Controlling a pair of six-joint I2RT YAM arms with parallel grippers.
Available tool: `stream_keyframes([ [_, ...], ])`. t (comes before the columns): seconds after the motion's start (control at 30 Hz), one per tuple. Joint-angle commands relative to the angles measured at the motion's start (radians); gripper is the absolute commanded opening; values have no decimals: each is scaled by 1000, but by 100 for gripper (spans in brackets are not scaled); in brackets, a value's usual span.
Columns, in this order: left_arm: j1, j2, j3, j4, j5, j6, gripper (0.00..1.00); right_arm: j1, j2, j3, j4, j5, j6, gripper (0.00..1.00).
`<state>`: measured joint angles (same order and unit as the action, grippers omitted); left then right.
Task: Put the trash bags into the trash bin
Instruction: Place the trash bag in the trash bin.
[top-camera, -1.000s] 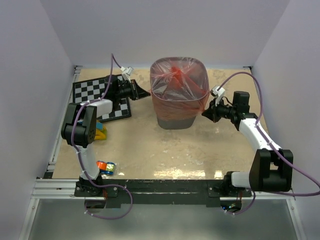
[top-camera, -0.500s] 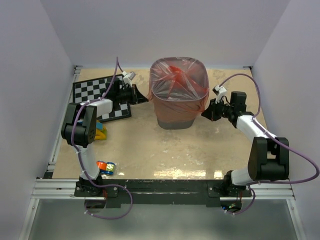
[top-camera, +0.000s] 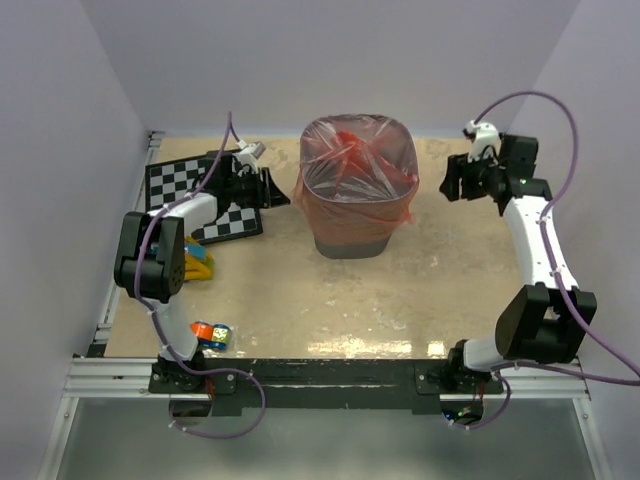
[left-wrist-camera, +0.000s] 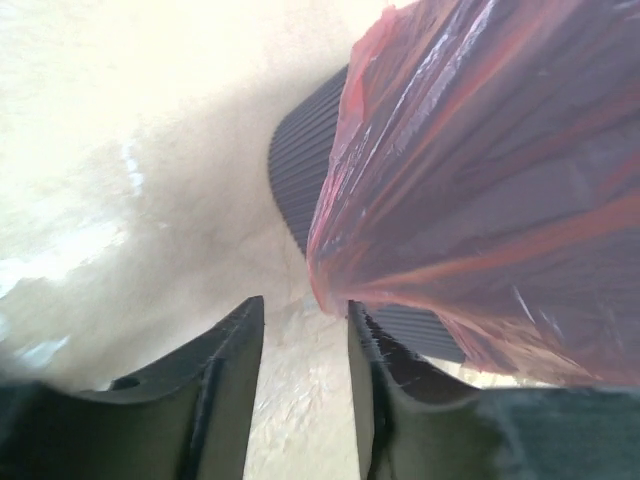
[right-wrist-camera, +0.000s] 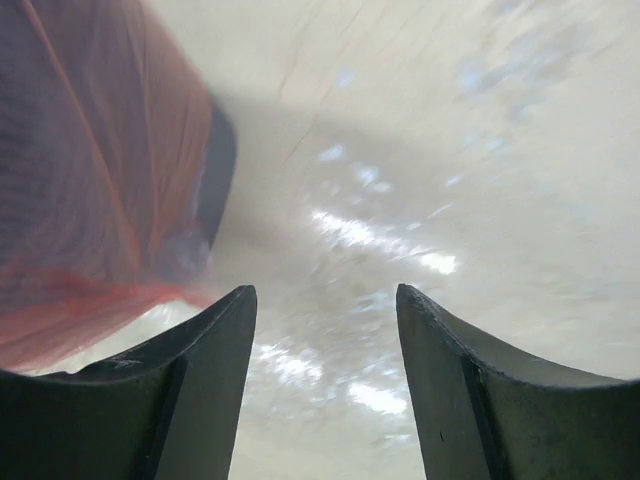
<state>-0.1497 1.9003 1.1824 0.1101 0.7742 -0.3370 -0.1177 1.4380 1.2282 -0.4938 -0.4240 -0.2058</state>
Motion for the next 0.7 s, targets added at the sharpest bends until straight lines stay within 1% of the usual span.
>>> stream_keyframes([
  [0.0,35,-141,11,-84,-68,85,49,-20,7,296,-173,21,-110,63],
  [0.03,41,-159,3,-85,-82,92,56,-14,15,365,-157,-51,-122,64],
  [0.1,45,-193,-7,-90,-116,108,62,44,48,523,-109,-139,-122,70],
  [0.13,45,-202,-9,-92,-125,115,63,93,88,604,-123,-191,-142,71],
  [0.2,45,-216,-9,-96,-131,124,63,205,192,799,-222,-257,-197,72],
  [0.27,47,-227,-10,-99,-142,127,63,295,303,981,-377,-301,-245,73],
  [0.3,47,-230,-13,-101,-147,131,63,334,358,1069,-459,-327,-298,73],
  [0.33,47,-240,-13,-101,-157,136,63,367,398,1140,-548,-334,-346,72],
  [0.37,45,-248,-18,-99,-165,139,63,400,432,1175,-609,-329,-394,72],
  [0.43,47,-270,-33,-89,-174,142,63,438,455,1167,-681,-314,-451,70],
  [0.57,48,-300,-64,-67,-181,136,63,463,414,1019,-599,-245,-406,70],
  [0.67,50,-306,-92,-46,-182,118,63,484,447,995,-572,-171,-399,68],
])
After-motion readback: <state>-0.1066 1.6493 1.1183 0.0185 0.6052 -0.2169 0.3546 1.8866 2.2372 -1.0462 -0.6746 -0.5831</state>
